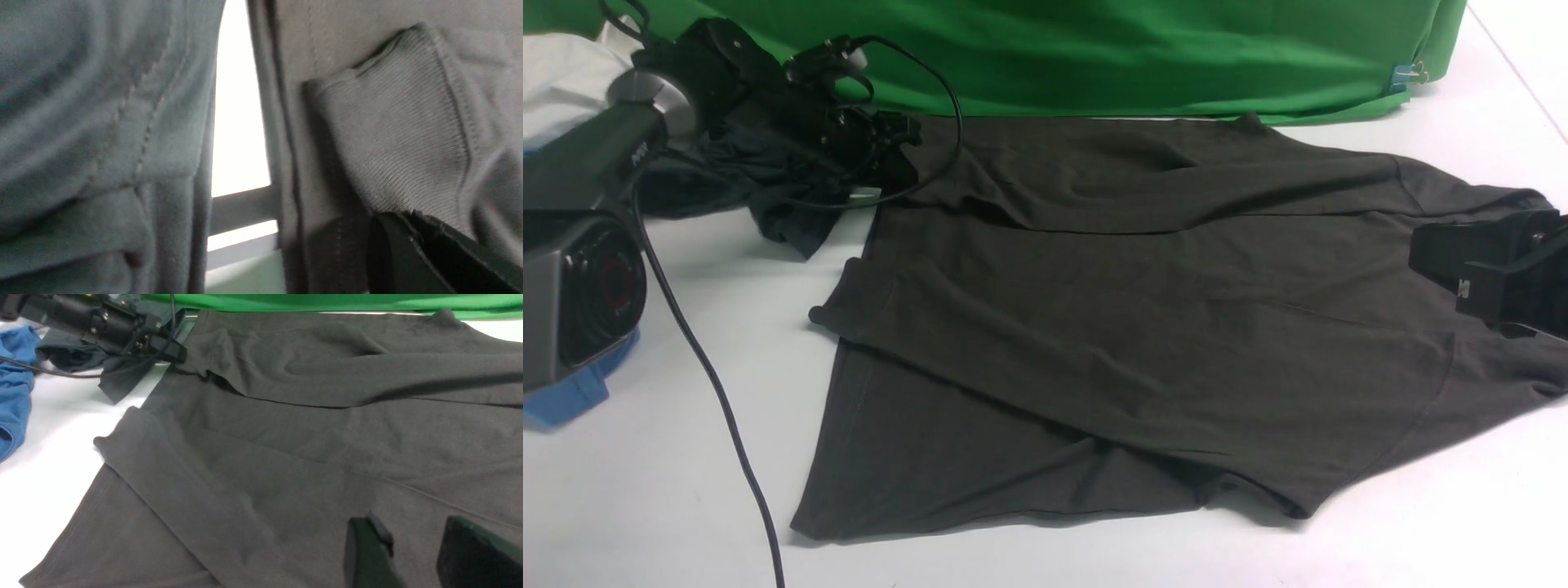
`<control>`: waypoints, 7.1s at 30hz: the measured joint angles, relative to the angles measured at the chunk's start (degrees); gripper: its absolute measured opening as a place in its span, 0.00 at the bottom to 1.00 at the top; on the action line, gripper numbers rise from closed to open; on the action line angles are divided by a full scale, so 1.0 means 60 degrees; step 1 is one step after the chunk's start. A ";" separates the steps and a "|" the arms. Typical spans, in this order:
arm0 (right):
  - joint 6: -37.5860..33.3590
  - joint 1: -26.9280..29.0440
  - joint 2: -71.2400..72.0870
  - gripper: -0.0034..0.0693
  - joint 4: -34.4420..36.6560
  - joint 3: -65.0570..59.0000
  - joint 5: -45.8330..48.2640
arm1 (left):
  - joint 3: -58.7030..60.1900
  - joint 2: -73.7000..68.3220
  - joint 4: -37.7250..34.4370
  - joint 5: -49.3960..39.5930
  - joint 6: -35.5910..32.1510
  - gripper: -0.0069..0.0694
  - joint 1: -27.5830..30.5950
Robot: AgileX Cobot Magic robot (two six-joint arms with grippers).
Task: Fold a long-sleeved shirt on a white desktop.
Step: 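Grab the top left corner of the dark shirt with the left gripper, then fold the left side of the dark shirt inward over its body with the left gripper, then grasp the near edge of the shirt at its hem and shoulder corners, then fold the black garment in half by bringing its near edge over to the far edge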
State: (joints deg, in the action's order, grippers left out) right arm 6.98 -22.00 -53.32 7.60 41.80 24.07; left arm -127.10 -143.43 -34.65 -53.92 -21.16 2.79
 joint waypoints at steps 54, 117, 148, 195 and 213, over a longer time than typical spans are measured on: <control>-0.0262 0.0000 0.0000 0.38 -0.0051 0.0000 0.0598 | 0.3465 0.4114 0.2306 -0.2662 0.0598 0.13 0.0104; 0.0226 0.0000 -0.1826 0.48 -0.1526 0.1732 0.2563 | 1.2379 0.7468 0.2743 -0.1336 0.2813 0.87 -0.1160; -0.5563 -0.0954 -0.3578 0.66 -0.1325 0.0138 0.3641 | 1.2972 0.7987 0.1824 0.1301 0.0965 0.14 -0.0891; -0.5339 -0.1883 -0.6002 0.10 -0.2697 0.0130 0.2793 | 1.2991 0.9588 0.2438 0.0974 0.1363 0.14 -0.0891; -0.4776 -0.1906 -0.3075 0.10 -0.1400 0.0089 0.4921 | 1.4982 1.2413 0.2750 -0.0253 0.2114 0.14 -0.0908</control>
State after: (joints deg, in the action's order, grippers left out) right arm -21.67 -33.44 -71.77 -0.80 42.34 53.60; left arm -37.21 -68.95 -18.15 -55.44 -8.47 -2.66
